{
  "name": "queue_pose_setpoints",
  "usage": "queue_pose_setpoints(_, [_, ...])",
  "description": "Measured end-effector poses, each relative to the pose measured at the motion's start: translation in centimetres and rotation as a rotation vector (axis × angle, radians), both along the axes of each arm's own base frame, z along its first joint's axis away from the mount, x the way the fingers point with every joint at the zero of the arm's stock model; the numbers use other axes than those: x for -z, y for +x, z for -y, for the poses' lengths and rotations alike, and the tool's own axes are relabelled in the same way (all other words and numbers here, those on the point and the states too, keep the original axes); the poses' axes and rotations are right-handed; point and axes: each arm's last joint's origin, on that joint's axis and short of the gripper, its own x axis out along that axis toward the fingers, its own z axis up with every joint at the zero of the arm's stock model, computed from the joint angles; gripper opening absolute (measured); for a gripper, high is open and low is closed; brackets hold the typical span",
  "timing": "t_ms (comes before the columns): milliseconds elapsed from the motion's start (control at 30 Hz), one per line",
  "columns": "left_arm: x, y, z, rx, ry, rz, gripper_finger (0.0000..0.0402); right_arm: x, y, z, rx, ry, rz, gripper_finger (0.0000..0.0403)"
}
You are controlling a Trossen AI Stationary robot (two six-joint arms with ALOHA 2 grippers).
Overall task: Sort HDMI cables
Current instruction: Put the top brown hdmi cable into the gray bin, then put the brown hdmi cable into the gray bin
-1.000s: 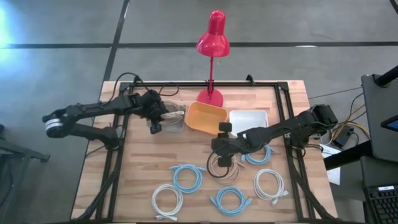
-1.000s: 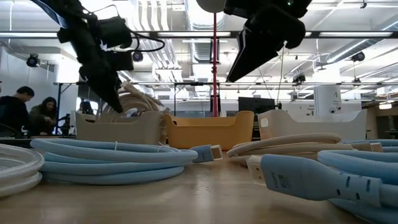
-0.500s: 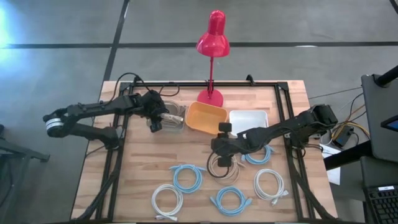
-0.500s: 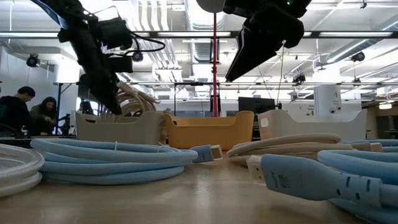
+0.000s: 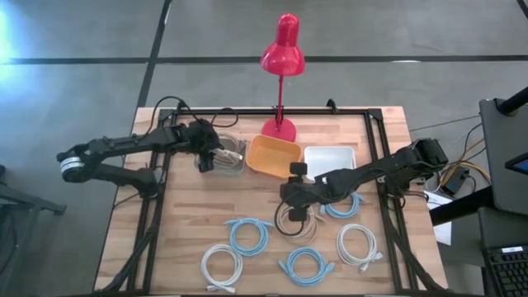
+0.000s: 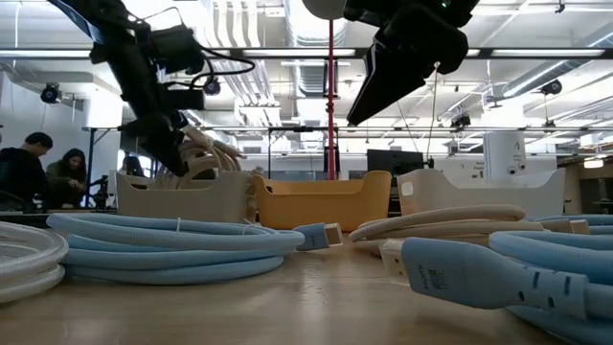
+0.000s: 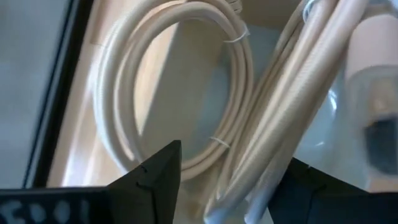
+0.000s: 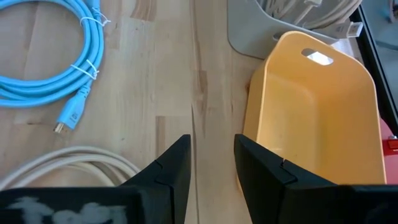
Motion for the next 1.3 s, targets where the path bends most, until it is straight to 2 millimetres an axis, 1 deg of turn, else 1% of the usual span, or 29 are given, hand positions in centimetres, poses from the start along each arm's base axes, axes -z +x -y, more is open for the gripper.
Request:
queue_pose_setpoints(233, [-1.1, 0.1, -0.1, 0.024, 0.082, 0.065, 0.0195, 0.0, 0.0, 0.0, -0.016, -0.013, -0.003, 0.0112])
queue_pose_setpoints(467, [-1.4, -0.1, -0.4, -0.031, 0.201, 0.019, 0.0195, 0.0, 0.1, 0.0, -0.016, -0.013, -0.001, 0.0107])
queue_pose_setpoints(767, [-1.6, 0.1, -0.5, -0.041, 0.217, 0.055, 0.0195, 0.0, 0.1, 0.0, -0.008, -0.006, 0.006, 0.0103])
queue_pose_setpoints(933, [-2.4, 0.5, -0.6, -0.040, 0.249, 0.127, 0.0195, -0.1, 0.2, 0.0, -0.002, 0.000, 0.013, 0.0104])
queue_pose_setpoints(1033, [-3.4, 0.8, -0.3, -0.007, 0.241, 0.186, 0.0195, -0.1, 0.2, 0.0, -0.003, 0.001, 0.014, 0.0108])
queue_pose_setpoints(1133, [-4.7, 1.2, 0.3, 0.045, 0.197, 0.275, 0.0195, 0.0, 0.2, -0.1, -0.032, 0.043, 0.004, 0.0114])
queue_pose_setpoints(1300, [-6.2, 1.4, 1.7, 0.176, 0.059, 0.451, 0.0195, 0.1, 0.1, -0.7, -0.140, 0.188, -0.035, 0.0133])
